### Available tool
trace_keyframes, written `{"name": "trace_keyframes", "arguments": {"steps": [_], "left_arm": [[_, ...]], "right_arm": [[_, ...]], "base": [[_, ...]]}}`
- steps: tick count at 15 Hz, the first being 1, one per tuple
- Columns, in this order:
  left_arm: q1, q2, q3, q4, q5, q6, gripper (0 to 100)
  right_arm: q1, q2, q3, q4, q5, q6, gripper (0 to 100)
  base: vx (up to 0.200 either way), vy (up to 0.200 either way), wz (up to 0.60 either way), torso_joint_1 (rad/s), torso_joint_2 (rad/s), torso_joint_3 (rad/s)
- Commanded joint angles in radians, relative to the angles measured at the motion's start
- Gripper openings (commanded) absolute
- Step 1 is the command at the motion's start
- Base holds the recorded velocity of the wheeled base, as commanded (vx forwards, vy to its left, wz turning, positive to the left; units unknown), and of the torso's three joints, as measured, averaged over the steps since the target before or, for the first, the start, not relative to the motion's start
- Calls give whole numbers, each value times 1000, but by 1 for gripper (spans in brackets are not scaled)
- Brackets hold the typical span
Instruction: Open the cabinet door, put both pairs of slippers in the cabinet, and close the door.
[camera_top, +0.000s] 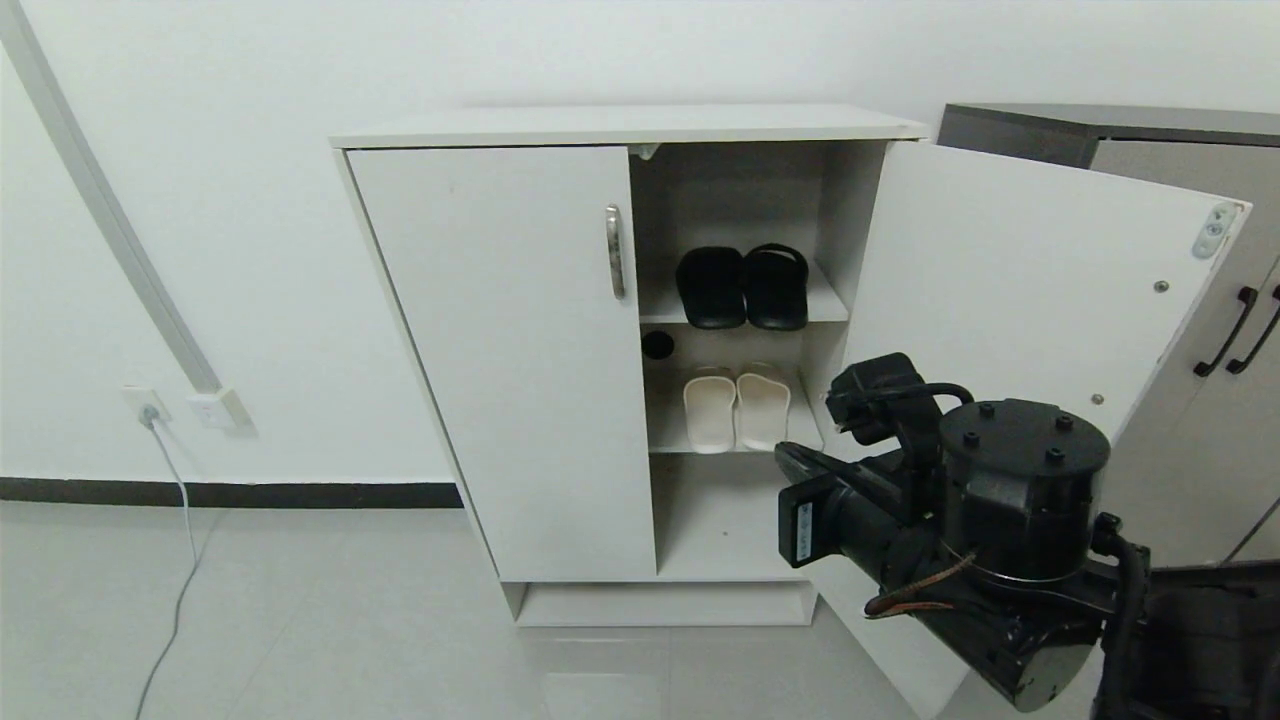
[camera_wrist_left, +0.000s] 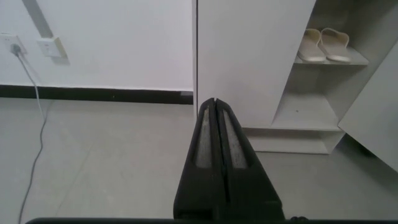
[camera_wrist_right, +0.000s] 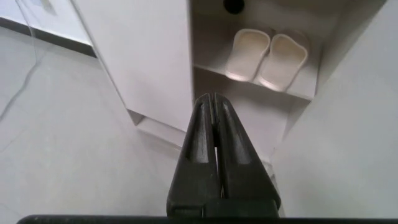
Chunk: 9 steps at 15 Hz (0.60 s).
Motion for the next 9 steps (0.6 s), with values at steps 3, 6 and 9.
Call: {"name": "trace_keyframes", "arguments": {"steps": [3,6,9], "left_arm": [[1,1,0,1,0,0,0],[1,1,0,1,0,0,0],[1,1,0,1,0,0,0]], "right_arm": [[-4,31,3,-1,1,3,0],[-27,51,3,-10,-1,3,0],[-32,67,3,-12,-4,0,0]], "base": [[0,0,0,0,0,0],[0,0,0,0,0,0],[0,0,0,0,0,0]]}}
